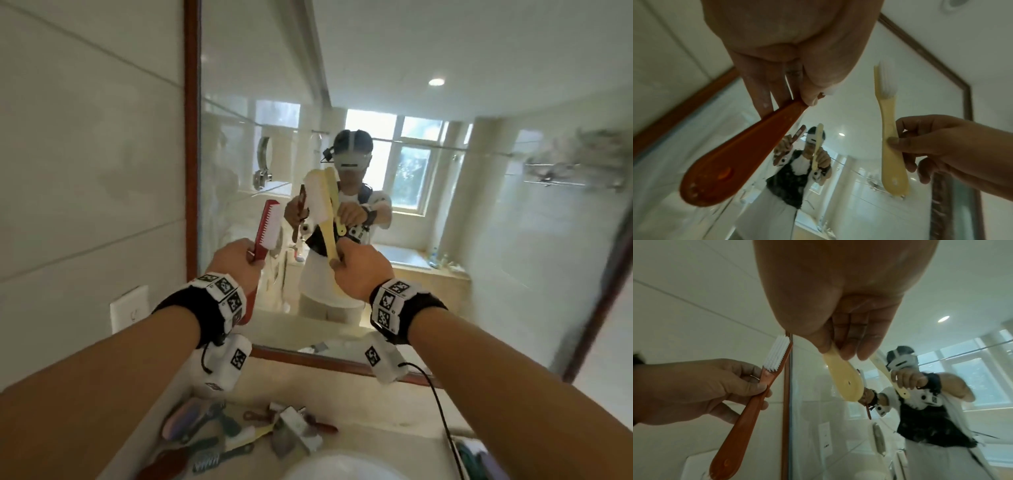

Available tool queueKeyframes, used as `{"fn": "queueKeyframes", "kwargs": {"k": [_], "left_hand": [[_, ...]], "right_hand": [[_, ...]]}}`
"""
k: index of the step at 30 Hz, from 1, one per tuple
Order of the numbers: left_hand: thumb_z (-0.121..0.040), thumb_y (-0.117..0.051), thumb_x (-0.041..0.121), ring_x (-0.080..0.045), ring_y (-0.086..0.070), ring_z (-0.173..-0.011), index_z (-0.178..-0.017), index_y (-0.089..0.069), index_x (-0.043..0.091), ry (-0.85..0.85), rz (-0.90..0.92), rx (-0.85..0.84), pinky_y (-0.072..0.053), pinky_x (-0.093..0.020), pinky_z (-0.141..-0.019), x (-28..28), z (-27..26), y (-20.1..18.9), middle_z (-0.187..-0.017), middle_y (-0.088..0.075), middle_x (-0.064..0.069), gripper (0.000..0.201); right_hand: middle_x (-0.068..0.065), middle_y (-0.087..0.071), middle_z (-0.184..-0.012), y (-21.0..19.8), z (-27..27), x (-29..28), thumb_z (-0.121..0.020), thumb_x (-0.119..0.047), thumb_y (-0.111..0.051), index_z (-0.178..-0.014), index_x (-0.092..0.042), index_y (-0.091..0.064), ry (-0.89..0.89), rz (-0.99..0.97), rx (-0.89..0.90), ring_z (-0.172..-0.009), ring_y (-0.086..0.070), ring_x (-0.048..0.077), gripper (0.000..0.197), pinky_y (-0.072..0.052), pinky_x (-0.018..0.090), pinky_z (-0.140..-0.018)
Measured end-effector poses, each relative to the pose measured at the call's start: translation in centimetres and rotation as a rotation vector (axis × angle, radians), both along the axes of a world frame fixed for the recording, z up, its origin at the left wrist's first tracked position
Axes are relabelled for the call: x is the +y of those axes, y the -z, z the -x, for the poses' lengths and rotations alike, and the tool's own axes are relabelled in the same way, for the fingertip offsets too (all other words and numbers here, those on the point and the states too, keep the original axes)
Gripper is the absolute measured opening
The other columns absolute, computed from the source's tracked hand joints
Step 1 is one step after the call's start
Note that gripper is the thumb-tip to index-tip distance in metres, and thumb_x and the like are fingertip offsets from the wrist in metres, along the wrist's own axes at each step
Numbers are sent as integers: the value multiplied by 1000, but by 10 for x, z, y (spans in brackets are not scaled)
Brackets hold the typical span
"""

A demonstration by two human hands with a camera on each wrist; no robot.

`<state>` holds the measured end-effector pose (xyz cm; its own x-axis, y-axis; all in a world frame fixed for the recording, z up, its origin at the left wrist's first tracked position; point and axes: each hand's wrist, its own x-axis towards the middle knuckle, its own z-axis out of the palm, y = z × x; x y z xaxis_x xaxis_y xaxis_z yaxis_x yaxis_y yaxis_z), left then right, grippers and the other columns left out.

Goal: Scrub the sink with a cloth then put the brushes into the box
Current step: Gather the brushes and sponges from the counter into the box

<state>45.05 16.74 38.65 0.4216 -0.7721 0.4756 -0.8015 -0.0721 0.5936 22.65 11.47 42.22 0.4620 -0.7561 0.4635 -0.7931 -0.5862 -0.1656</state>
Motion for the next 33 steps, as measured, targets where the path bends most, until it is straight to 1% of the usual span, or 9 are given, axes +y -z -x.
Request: {"fn": "queueKeyframes", "kwargs": {"k": [4, 7, 11, 14, 18, 23, 26, 29, 33], "left_hand": [[-89, -59, 27, -19, -54, -80, -83, -58, 18, 124, 73, -6, -43, -28, -77, -7, 45, -33, -79, -60, 3, 11], [-88, -58, 24, -22, -56, -78, -84, -63, 17, 204, 66, -17, -45, -36, -96, -11, 84, -35, -70, -62, 0, 9], [-87, -61, 19, -23, -58, -82, -88, -65, 15, 346, 40, -2, -36, -25, -81, -13, 156, -35, -79, -65, -3, 5], [-86, -63, 20, -24, -59, -83, -86, -65, 18, 433, 35, -10, -41, -26, -74, -18, 214, -39, -79, -64, -1, 3], [-84, -64, 20, -25, -61, -81, -83, -65, 16, 524, 43, -23, -49, -31, -76, -26, 301, -39, -79, -66, -5, 4], [-82, -65, 19, -22, -60, -77, -75, -62, 19, 587, -1, -8, -44, -26, -68, -31, 407, -24, -67, -59, 6, 7], [-81, -65, 20, -24, -62, -80, -80, -66, 20, 597, -34, 33, -51, -30, -76, -34, 456, -8, -63, -56, 7, 2], [-81, -65, 17, -23, -64, -78, -85, -67, 20, 618, -73, 112, -56, -34, -73, -39, 493, 15, -70, -63, 6, 5], [-83, -64, 21, -10, -56, -62, -79, -61, 24, 614, -140, 58, -41, -20, -53, -58, 530, 36, -71, -61, 7, 6]], "right_hand": [[4, -62, -87, -21, 46, 25, -93, -27, -49, -104, -21, -52, 132, 6, -86, -78, -58, 27, 13, -45, 32, -64], [4, -65, -90, -22, 84, 43, -94, -27, -47, -101, -21, -50, 228, -35, -98, -79, -60, 27, 11, -49, 33, -67], [3, -64, -88, -25, 156, 64, -93, -28, -46, -99, -20, -53, 389, -54, -92, -77, -60, 25, 13, -49, 33, -67], [0, -61, -84, -28, 217, 77, -93, -28, -46, -94, -19, -53, 490, -60, -92, -76, -58, 25, 11, -45, 31, -65], [-1, -63, -85, -31, 298, 89, -90, -25, -47, -94, -21, -54, 573, -72, -102, -77, -61, 23, 9, -50, 32, -67], [2, -63, -90, -21, 394, 94, -90, -24, -46, -95, -18, -54, 637, -97, -59, -79, -60, 23, 12, -49, 31, -66], [2, -64, -89, -12, 439, 90, -89, -25, -47, -95, -19, -55, 660, -123, -45, -78, -61, 24, 12, -51, 33, -66], [0, -63, -87, -1, 474, 84, -88, -25, -49, -94, -19, -55, 676, -165, -35, -77, -61, 21, 11, -51, 32, -65], [0, -63, -86, 17, 513, 64, -89, -26, -48, -94, -18, -56, 691, -187, -40, -76, -62, 21, 13, -54, 34, -68]]}}
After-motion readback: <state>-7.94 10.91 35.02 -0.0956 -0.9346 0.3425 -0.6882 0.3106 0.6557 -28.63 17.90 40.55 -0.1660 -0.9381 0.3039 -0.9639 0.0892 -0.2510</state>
